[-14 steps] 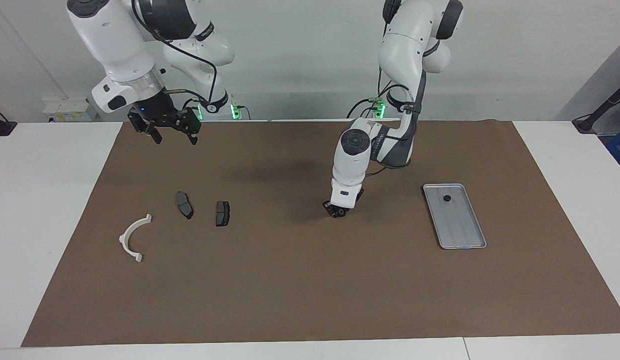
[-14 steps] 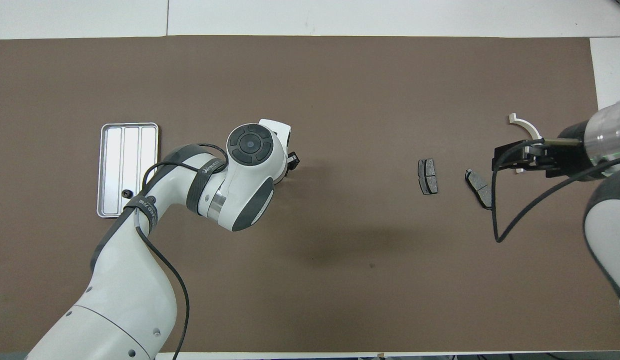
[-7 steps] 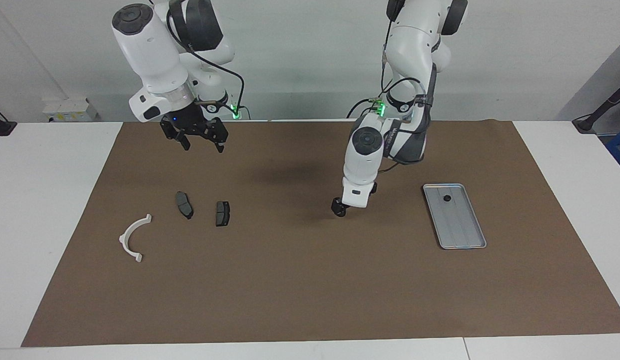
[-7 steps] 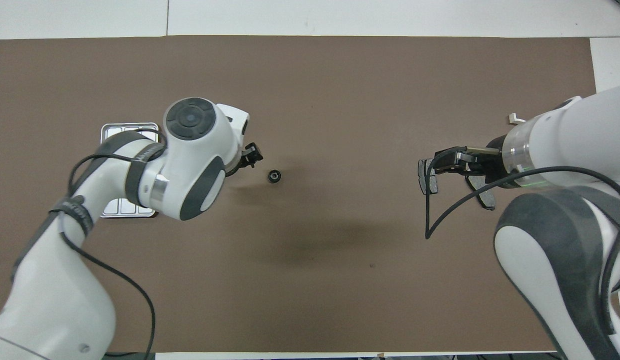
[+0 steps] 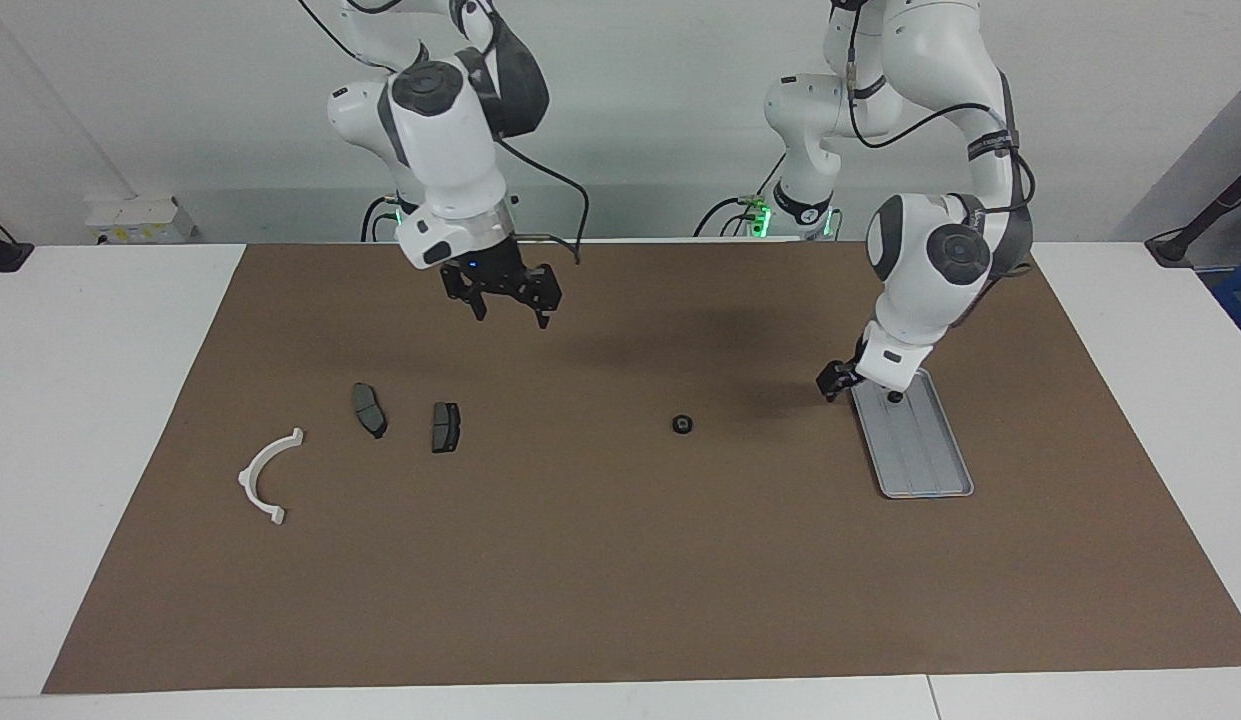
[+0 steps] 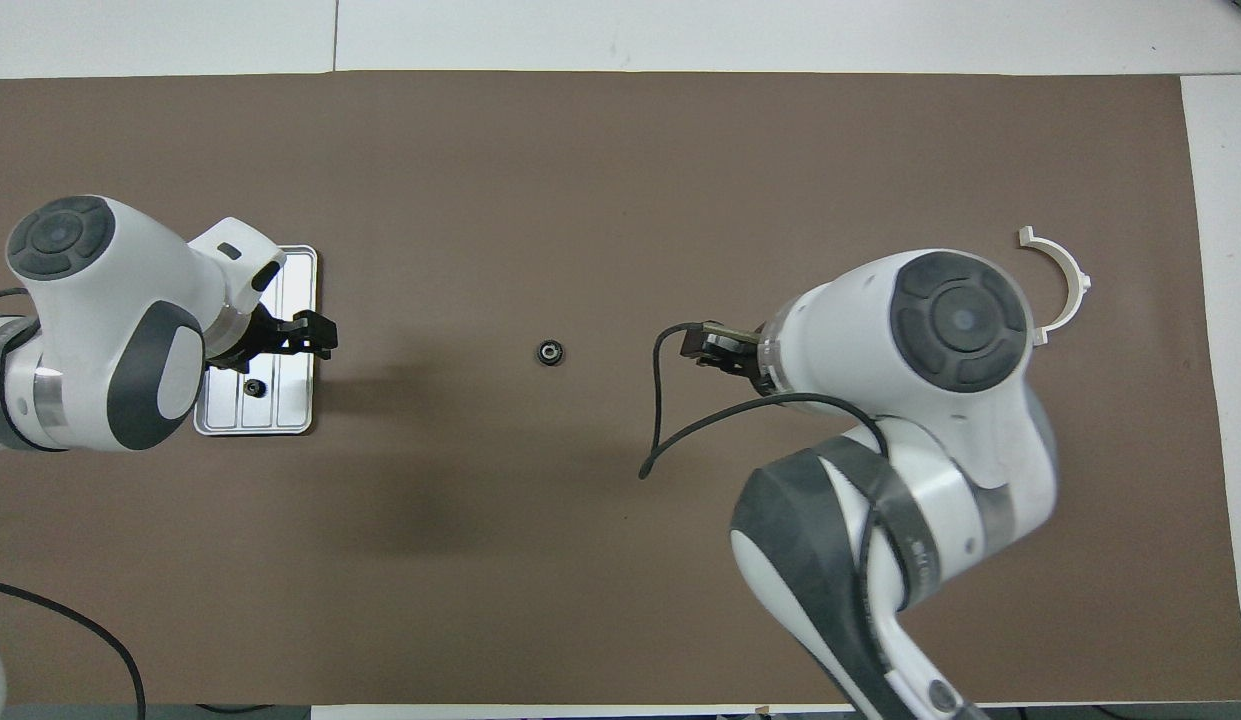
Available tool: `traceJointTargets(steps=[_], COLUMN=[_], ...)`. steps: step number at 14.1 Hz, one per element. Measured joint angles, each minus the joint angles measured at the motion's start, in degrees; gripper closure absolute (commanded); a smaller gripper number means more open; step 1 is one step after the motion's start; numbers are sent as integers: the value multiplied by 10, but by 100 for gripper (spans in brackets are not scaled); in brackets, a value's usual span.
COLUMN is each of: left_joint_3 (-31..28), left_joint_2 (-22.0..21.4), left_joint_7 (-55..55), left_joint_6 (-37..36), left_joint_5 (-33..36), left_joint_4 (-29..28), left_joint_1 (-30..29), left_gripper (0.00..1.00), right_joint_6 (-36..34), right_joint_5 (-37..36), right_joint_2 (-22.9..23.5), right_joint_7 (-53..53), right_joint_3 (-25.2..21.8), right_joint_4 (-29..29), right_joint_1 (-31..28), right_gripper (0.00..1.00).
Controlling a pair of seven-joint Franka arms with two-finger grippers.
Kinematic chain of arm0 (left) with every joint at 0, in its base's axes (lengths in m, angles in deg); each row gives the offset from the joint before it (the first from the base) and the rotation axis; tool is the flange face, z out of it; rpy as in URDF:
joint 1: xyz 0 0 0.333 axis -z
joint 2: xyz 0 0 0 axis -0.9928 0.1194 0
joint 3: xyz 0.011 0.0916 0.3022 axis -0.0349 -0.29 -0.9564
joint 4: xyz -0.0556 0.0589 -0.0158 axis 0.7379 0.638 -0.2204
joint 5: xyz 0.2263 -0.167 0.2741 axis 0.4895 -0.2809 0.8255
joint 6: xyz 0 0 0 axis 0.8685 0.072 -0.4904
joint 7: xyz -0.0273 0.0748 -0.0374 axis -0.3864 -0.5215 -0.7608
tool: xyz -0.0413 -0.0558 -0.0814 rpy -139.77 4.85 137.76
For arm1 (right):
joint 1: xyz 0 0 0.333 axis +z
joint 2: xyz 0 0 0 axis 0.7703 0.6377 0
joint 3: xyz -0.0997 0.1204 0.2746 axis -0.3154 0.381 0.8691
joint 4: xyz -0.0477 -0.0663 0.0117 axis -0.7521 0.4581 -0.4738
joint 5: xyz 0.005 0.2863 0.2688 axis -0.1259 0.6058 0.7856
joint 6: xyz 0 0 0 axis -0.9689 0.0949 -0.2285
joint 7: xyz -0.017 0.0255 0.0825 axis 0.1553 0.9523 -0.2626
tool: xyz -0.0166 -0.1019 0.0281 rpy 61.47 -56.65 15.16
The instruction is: Place bearing gear from tray to pile
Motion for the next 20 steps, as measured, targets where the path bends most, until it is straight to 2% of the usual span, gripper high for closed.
traceJointTargets(steps=[3, 6, 9, 11, 14, 20], left_joint_3=[0, 3, 3, 2, 2, 2], left_joint_2=[0, -1, -2, -2, -2, -2], left_joint_7=[56, 68, 70, 72, 72, 66], left_joint_6=[53, 64, 68, 71, 73, 75], left_joint_5=[0, 0, 0, 0, 0, 0], left_joint_4=[-35, -53, -62, -64, -72, -80], left_joint_1=[-31, -34, -41, -50, -57, -63], left_gripper=[14, 25, 25, 30, 47, 47], right_joint_6=[44, 35, 19, 9, 0, -5], right_joint_5=[-27, -52, -83, -89, -89, -89], right_joint_2=[77, 163, 260, 306, 342, 384], right_joint_7=[-118, -167, -214, -220, -220, -219], right_joint_3=[0, 0, -1, -2, -5, -5], right_joint_4=[31, 115, 212, 258, 304, 344], right_joint_1=[57, 88, 120, 126, 124, 124], right_gripper=[0, 0, 0, 0, 0, 1])
